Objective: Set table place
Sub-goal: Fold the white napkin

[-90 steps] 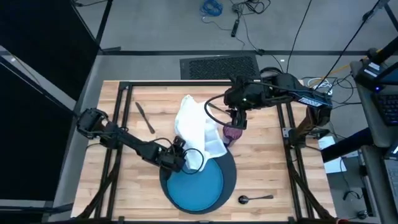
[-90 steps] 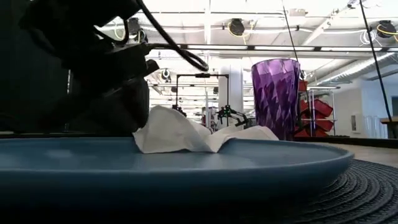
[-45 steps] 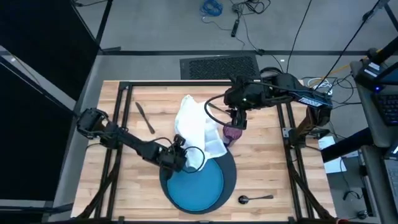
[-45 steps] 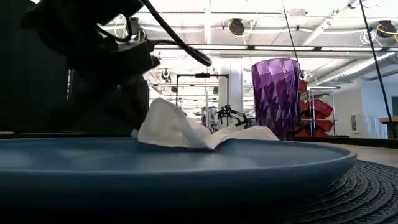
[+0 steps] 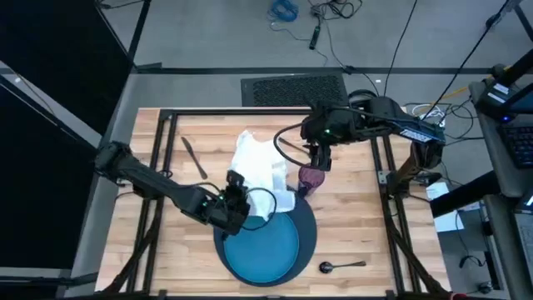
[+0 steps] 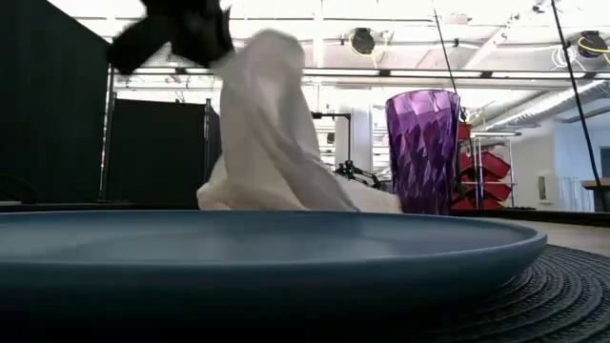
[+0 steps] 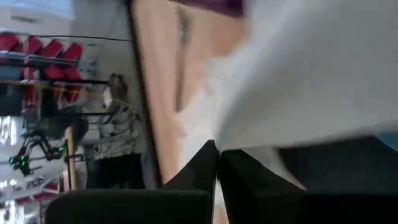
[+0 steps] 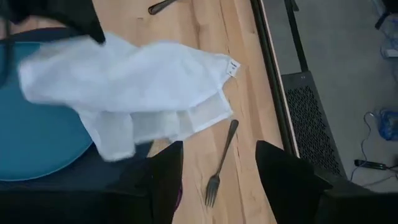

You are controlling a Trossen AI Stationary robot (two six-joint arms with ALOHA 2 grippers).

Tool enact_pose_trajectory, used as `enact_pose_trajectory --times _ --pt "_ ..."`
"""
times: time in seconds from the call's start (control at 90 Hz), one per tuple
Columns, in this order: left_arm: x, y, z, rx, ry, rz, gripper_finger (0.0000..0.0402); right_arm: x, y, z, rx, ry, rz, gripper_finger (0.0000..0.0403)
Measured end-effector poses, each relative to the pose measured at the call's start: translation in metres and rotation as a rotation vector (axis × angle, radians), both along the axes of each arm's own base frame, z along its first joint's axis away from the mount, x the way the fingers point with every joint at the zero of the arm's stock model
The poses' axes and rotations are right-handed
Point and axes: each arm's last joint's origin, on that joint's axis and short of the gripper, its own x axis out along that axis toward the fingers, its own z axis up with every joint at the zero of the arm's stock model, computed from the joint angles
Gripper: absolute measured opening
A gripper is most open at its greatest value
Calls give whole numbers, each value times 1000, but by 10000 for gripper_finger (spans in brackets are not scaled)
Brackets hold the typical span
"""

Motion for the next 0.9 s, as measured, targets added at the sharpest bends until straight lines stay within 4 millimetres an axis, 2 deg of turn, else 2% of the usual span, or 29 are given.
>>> enact_pose_trajectory --times 0.089,0.178,0.422,0.667,0.9 --pt "-12 7 25 -49 -84 23 0 3 -3 -1 3 -16 -5 187" --pt "-26 15 46 -84 -148 40 0 13 -2 -11 27 -21 29 187" --pt "-57 42 91 -121 -307 109 0 57 4 -66 176 -76 227 187" --pt "-71 66 102 -152 -374 214 0 92 6 -115 170 -294 281 187" --pt "-69 81 103 -149 -383 279 0 105 9 -138 98 -464 309 187"
